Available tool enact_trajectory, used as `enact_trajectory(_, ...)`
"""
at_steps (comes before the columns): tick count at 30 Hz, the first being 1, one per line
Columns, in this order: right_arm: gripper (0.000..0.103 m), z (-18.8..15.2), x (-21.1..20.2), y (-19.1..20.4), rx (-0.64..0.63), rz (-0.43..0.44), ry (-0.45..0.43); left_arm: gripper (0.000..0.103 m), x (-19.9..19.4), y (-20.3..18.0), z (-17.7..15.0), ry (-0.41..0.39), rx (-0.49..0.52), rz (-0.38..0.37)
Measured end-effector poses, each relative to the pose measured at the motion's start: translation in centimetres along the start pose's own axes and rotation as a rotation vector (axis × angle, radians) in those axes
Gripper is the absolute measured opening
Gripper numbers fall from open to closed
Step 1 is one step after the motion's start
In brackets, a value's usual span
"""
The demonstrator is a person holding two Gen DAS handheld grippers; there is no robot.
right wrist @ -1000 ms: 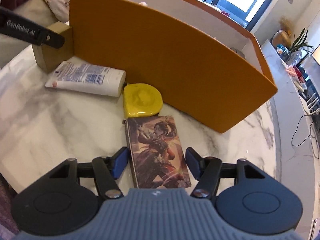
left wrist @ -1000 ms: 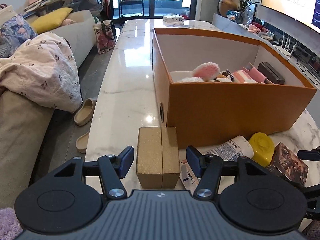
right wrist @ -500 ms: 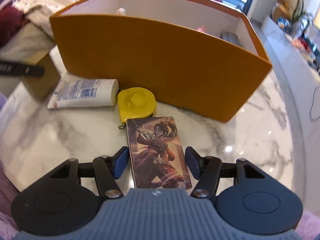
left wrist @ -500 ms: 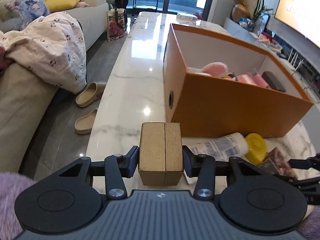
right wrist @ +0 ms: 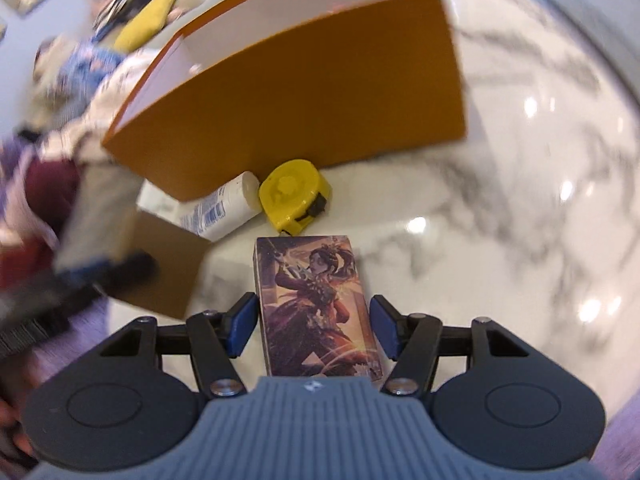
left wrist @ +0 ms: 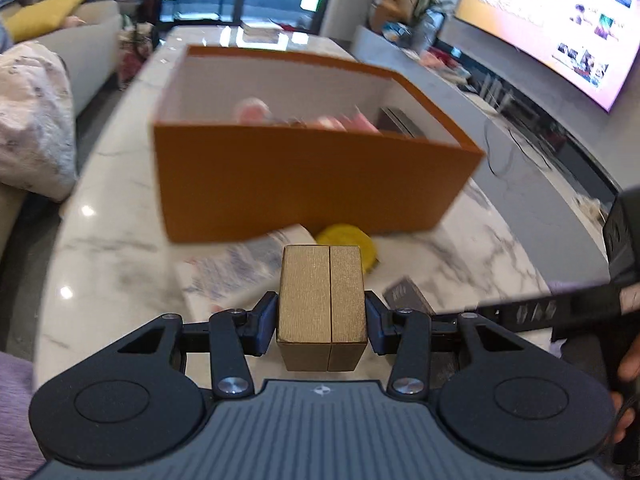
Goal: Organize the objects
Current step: 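Lift the tan box and card box and carry both over the orange box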
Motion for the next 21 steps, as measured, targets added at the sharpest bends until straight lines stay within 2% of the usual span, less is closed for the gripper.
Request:
enact_trajectory(4,0.063,-0.2,-0.4,-1.7,0.138,0.069,0.023,0.052,2.0,-1.7,-0.9,0.038,-0.002,-0.054)
enact_trajectory(7,0.063,-0.4,-0.5,-2.6,0.197,0.107,0.032,0.052,2.4,-3.3,-1.1,0.029,0.031,-0.064)
enact_trajectory(10,0.063,-0.6,-0.5,-3.2,0.234,0.124,0.039,0.052,2.6,-4.4,-1.0,0.032,0.058,-0.064)
enact_trajectory(13,0.062,-0.6,-1.1,-3.6,0.217,0.110,0.025,0.052,2.6,-5.0,-1.0,0.031,0.068,-0.066)
enact_trajectory(17,0.060,-0.7,-1.7,-4.0,0.200,0.087,-0.005,0.051,2.8,-5.2,-1.1,0.027,0.037,-0.100)
enact_trajectory(21,0.060,-0.4,-1.5,-6.0,0.325,0.196,0.029,0.051,3.0,-4.8,-1.1,0.033,-0.026,-0.143)
Point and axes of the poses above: each gripper's, at about its wrist camera, not at the fingertips, and x roughly the way its jaws point, y to its left, z to its top, the point moved 5 cm from there along x, roughly the way its jaws point, and after that the axes turned 11 degrees about x, right-handed, at the moved point
